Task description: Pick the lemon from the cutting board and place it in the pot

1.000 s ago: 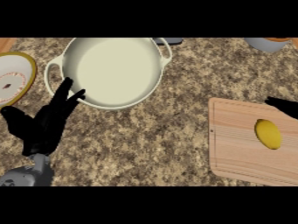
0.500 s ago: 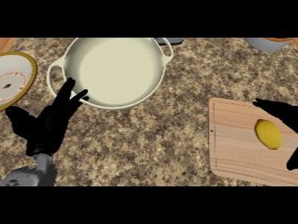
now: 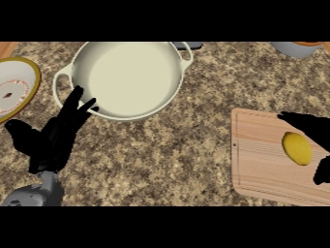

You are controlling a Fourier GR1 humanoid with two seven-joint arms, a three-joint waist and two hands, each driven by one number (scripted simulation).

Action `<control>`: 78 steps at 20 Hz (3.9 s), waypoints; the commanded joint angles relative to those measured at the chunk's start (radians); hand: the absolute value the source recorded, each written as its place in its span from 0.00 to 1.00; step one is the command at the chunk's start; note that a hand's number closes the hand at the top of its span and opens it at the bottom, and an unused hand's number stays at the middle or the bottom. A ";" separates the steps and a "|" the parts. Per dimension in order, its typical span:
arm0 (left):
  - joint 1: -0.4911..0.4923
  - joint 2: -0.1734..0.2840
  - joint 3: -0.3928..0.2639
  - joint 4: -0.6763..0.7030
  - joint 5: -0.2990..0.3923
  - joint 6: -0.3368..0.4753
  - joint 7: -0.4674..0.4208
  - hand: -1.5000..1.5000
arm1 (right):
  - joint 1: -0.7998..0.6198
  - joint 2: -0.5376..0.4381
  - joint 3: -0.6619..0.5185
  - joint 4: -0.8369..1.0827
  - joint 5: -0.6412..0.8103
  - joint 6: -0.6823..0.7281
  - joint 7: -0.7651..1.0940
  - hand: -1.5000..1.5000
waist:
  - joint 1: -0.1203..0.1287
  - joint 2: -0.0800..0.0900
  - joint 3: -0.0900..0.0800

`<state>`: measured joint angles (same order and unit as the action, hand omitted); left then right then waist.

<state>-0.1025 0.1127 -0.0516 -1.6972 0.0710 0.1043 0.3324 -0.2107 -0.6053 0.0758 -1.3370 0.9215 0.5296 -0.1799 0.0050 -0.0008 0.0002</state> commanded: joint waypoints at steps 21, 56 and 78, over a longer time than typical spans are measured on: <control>0.016 -0.027 0.014 -0.022 0.001 -0.035 0.011 0.50 | -0.225 0.595 0.073 -0.124 0.030 0.011 0.634 1.00 | 0.019 -0.003 -0.002; -0.055 -0.015 0.058 0.036 -0.003 -0.067 0.002 0.50 | -1.121 0.605 -0.028 -0.065 -0.178 -0.215 1.006 1.00 | 0.013 0.003 -0.001; -0.074 -0.042 0.023 -0.005 -0.032 -0.056 0.045 0.50 | -1.229 0.605 0.022 0.680 -0.516 -0.587 0.820 0.00 | 0.061 0.014 -0.002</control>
<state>-0.1470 0.0662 -0.0317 -1.7031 0.0393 0.0497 0.3596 -1.4283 -0.0001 0.0930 -0.7424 0.5248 -0.0076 0.6432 0.0563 0.0108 -0.0015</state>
